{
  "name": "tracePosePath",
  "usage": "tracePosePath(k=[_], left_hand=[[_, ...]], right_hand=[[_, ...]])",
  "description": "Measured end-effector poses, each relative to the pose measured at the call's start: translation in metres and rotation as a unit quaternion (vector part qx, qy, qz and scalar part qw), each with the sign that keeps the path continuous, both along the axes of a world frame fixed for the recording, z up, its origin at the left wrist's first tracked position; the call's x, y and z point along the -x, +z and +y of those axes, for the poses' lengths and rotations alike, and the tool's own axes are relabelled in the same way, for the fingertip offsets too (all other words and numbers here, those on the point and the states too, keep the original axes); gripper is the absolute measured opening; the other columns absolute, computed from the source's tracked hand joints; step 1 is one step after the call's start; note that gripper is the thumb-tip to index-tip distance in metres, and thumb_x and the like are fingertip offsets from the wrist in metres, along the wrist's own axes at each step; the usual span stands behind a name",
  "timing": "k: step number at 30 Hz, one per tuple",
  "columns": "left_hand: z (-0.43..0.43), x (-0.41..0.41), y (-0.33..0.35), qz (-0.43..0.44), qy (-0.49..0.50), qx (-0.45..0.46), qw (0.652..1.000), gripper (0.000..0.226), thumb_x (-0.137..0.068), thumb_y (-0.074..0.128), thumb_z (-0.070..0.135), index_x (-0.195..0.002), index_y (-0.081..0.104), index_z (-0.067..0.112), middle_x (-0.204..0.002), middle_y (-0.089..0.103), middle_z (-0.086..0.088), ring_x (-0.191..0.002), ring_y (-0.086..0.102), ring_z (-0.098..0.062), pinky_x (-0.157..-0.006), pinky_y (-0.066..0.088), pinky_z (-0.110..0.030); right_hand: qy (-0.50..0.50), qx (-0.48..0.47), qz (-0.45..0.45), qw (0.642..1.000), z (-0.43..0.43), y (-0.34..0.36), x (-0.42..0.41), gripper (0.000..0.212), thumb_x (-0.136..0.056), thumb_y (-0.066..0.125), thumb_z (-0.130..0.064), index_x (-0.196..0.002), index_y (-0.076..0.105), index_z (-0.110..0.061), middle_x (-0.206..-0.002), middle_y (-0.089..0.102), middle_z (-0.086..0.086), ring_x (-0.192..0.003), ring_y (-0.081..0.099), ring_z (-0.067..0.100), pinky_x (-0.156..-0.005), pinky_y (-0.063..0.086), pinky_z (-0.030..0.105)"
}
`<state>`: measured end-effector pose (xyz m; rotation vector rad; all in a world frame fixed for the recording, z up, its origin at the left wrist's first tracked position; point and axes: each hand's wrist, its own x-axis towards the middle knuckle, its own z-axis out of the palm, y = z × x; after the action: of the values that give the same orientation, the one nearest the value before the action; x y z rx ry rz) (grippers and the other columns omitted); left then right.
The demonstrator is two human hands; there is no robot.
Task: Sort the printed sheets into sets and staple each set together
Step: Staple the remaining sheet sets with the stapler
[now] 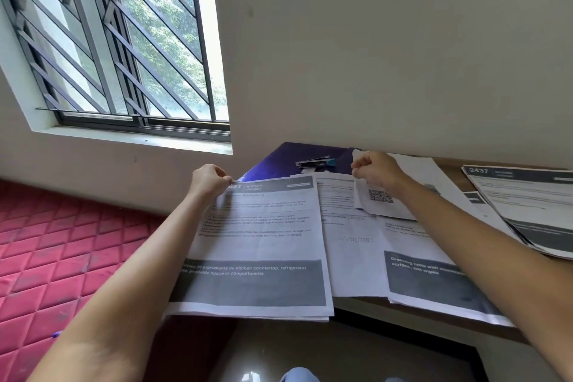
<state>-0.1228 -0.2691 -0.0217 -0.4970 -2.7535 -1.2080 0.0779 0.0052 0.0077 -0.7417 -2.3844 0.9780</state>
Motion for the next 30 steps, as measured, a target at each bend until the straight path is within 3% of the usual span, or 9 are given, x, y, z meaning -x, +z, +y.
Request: tracePosePath(k=[3, 6, 11, 15, 18, 22, 26, 30], left_hand=[[0.008, -0.010, 0.011, 0.041, -0.003, -0.001, 0.999, 0.010, -0.087, 0.060, 0.014, -0.089, 0.068, 0.009, -0.100, 0.070, -0.016, -0.100, 0.062, -0.029, -0.086, 0.046, -0.031], [0.025, -0.027, 0.023, 0.091, -0.042, -0.001, 0.995, 0.012, -0.083, 0.055, 0.013, -0.076, 0.065, 0.012, -0.080, 0.067, -0.017, -0.079, 0.063, -0.030, -0.072, 0.046, -0.032], [0.066, -0.066, 0.026, 0.157, -0.153, 0.020, 0.975, 0.024, -0.095, 0.054, 0.018, -0.109, 0.070, 0.007, -0.108, 0.070, -0.012, -0.103, 0.061, -0.026, -0.078, 0.035, -0.022], [0.094, -0.085, 0.013, 0.158, -0.226, 0.068, 0.959, 0.030, -0.101, 0.043, 0.022, -0.116, 0.065, 0.008, -0.116, 0.066, -0.014, -0.110, 0.057, -0.032, -0.086, 0.038, -0.030], [0.104, -0.090, -0.003, 0.121, -0.237, 0.095, 0.959, 0.033, -0.101, 0.038, 0.027, -0.118, 0.062, 0.010, -0.123, 0.062, -0.016, -0.118, 0.051, -0.033, -0.095, 0.038, -0.034], [0.104, -0.092, -0.020, 0.125, -0.228, 0.105, 0.960, 0.036, -0.102, 0.036, 0.026, -0.126, 0.057, 0.010, -0.132, 0.058, -0.011, -0.125, 0.047, -0.026, -0.104, 0.028, -0.030], [0.103, -0.091, -0.023, 0.122, -0.230, 0.103, 0.960, 0.042, -0.100, 0.031, 0.033, -0.125, 0.055, 0.010, -0.131, 0.059, -0.012, -0.124, 0.047, -0.026, -0.104, 0.028, -0.031], [0.104, -0.089, -0.025, 0.116, -0.229, 0.094, 0.962, 0.039, -0.102, 0.033, 0.032, -0.129, 0.053, 0.013, -0.133, 0.057, -0.011, -0.127, 0.044, -0.025, -0.107, 0.030, -0.033]], right_hand=[[0.017, -0.026, -0.013, 0.999, 0.005, 0.002, -0.003, 0.018, -0.085, 0.065, -0.004, -0.103, 0.068, -0.004, -0.109, 0.065, 0.009, -0.103, 0.057, 0.021, -0.083, 0.040, 0.025], [0.028, -0.042, -0.029, 0.998, 0.007, 0.003, -0.005, 0.021, -0.086, 0.066, -0.006, -0.107, 0.066, -0.005, -0.114, 0.065, 0.011, -0.110, 0.058, 0.023, -0.086, 0.042, 0.025], [0.087, -0.104, -0.070, 0.988, 0.001, -0.003, -0.010, 0.039, -0.088, 0.067, -0.018, -0.125, 0.059, -0.009, -0.127, 0.058, 0.006, -0.121, 0.052, 0.020, -0.093, 0.037, 0.024], [0.117, -0.157, -0.087, 0.977, -0.002, -0.007, -0.001, 0.036, -0.095, 0.055, -0.019, -0.130, 0.055, -0.011, -0.132, 0.057, 0.006, -0.120, 0.052, 0.020, -0.091, 0.036, 0.022], [0.134, -0.171, -0.122, 0.968, -0.005, -0.005, 0.012, 0.035, -0.098, 0.046, -0.017, -0.133, 0.052, -0.010, -0.135, 0.054, 0.008, -0.122, 0.050, 0.022, -0.099, 0.039, 0.029], [0.153, -0.195, -0.174, 0.953, -0.006, -0.005, 0.031, 0.035, -0.097, 0.044, -0.018, -0.131, 0.050, -0.012, -0.132, 0.053, 0.009, -0.116, 0.051, 0.023, -0.091, 0.040, 0.028], [0.156, -0.237, -0.208, 0.936, -0.004, -0.004, 0.044, 0.032, -0.091, 0.050, -0.016, -0.122, 0.056, -0.012, -0.123, 0.056, 0.011, -0.108, 0.053, 0.025, -0.090, 0.045, 0.033], [0.163, -0.248, -0.221, 0.929, -0.001, -0.001, 0.049, 0.026, -0.089, 0.051, -0.013, -0.112, 0.063, -0.009, -0.114, 0.060, 0.008, -0.100, 0.053, 0.021, -0.080, 0.039, 0.026]])
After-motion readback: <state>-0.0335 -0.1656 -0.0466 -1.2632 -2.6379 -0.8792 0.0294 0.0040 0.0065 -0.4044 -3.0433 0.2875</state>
